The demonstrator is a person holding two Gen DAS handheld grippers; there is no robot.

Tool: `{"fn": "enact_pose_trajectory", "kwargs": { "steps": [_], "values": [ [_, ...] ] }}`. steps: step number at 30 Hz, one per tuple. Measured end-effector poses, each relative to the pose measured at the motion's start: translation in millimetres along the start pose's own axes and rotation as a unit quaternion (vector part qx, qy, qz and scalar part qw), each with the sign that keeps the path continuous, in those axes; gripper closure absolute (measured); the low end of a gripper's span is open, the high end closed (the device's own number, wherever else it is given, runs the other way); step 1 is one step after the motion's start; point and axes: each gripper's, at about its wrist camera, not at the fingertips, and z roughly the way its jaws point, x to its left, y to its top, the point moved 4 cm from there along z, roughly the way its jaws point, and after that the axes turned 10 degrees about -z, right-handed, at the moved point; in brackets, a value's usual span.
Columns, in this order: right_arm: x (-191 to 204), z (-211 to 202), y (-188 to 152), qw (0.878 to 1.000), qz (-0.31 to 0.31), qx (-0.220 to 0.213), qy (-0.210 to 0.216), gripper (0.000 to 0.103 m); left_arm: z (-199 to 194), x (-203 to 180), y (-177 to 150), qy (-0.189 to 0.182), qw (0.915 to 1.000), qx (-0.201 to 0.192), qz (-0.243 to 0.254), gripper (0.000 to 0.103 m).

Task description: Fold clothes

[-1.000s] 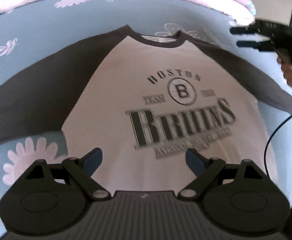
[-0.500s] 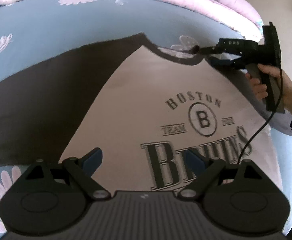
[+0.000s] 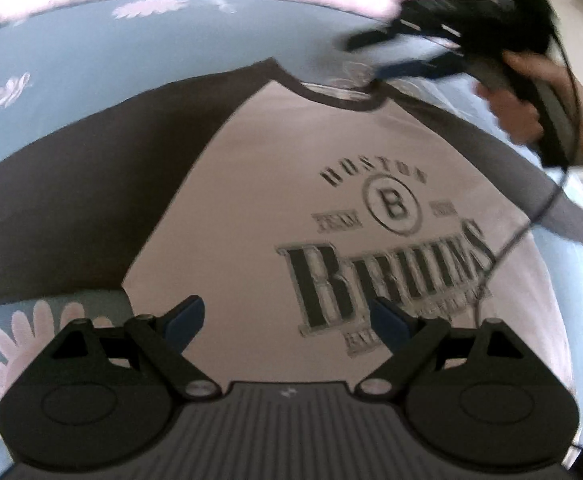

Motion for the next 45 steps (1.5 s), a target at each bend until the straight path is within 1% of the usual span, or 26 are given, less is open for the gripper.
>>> {"fn": "enact_pose_trajectory", "kwargs": {
  "steps": [2, 5, 6, 8, 10, 14, 16, 18, 21, 25, 27, 29, 31, 32, 34, 36, 39, 42, 45],
  "values": [
    [27.7, 18.0, 1.3, 0.999, -0.016, 0.019, 0.034, 0.026, -2.4, -4.0, -13.4, -0.01, 0.9999, 0.003, 0.014, 0.013],
    [59.9, 53.0, 0.2, 0.996, -0.045, 0.046, 0.055, 0.026, 2.5, -2.2, -27.9, -0.027, 0.9994, 0.016, 0.014, 0.013],
    [66.3, 64.9, -0.5, 0.996, -0.053, 0.053, 0.055, 0.026, 5.9, 0.6, -31.5, -0.024, 0.9994, 0.021, 0.011, 0.013],
    [73.9, 87.6, -1.8, 0.995, -0.063, 0.068, 0.047, 0.026, 10.8, 5.2, -37.0, -0.023, 0.9994, 0.024, 0.008, 0.013],
    [76.5, 104.3, -1.4, 0.994, -0.073, 0.075, 0.032, 0.026, 9.5, 7.6, -39.1, -0.032, 0.9993, 0.016, 0.012, 0.013],
    [73.9, 115.8, 14.2, 0.996, -0.074, 0.044, 0.004, 0.026, 7.1, 13.8, -40.1, -0.051, 0.9986, 0.011, 0.006, 0.012],
    [70.5, 123.3, 22.2, 0.997, -0.069, 0.042, -0.008, 0.026, 6.3, 15.2, -40.2, -0.057, 0.9983, 0.008, 0.003, 0.011],
    [68.7, 131.2, 27.8, 0.997, -0.066, 0.04, -0.009, 0.026, 5.4, 16.4, -40.7, -0.062, 0.998, 0.007, 0.003, 0.011],
    [70.8, 136.5, 31.9, 0.997, -0.071, 0.029, -0.019, 0.025, 5.3, 16.4, -40.0, -0.064, 0.9979, 0.006, 0.004, 0.011],
    [79.1, 136.7, 33.3, 0.995, -0.087, 0.032, -0.027, 0.023, 6.7, 13.8, -40.0, -0.062, 0.9981, 0.008, 0.007, 0.01],
    [87.7, 126.4, 35.2, 0.996, -0.084, 0.028, -0.003, 0.024, 6.8, 13.1, -40.3, -0.06, 0.9981, 0.008, 0.009, 0.01],
    [104.0, 117.0, 36.1, 0.995, -0.093, 0.02, 0.031, 0.024, 6.5, 13.0, -40.8, -0.06, 0.9981, 0.006, 0.008, 0.01],
    [122.8, 119.9, 33.1, 0.991, -0.115, 0.039, 0.053, 0.024, 6.2, 14.0, -41.4, -0.06, 0.9981, 0.005, 0.009, 0.01],
    [131.3, 125.2, 30.2, 0.989, -0.129, 0.052, 0.055, 0.024, 6.1, 14.1, -41.7, -0.061, 0.9981, 0.005, 0.009, 0.01],
    [141.6, 140.2, 22.9, 0.985, -0.152, 0.076, 0.04, 0.024, 5.3, 15.7, -42.0, -0.062, 0.998, 0.003, 0.007, 0.01],
    [143.2, 156.2, 17.7, 0.984, -0.155, 0.088, 0.019, 0.024, 4.4, 17.8, -42.4, -0.066, 0.9978, 0.001, 0.003, 0.01],
    [140.7, 162.5, 20.6, 0.989, -0.13, 0.067, 0.003, 0.024, 3.6, 19.5, -43.2, -0.07, 0.9976, 0.0, 0.0, 0.01],
    [143.1, 145.6, 24.0, 0.992, -0.106, 0.066, 0.008, 0.024, -2.6, 21.7, -41.5, -0.066, 0.9977, 0.006, -0.012, 0.01],
    [152.9, 106.4, 21.6, 0.989, -0.131, 0.062, 0.014, 0.024, -25.8, 28.9, -36.7, -0.067, 0.9974, -0.021, -0.018, 0.01]
  ]
}}
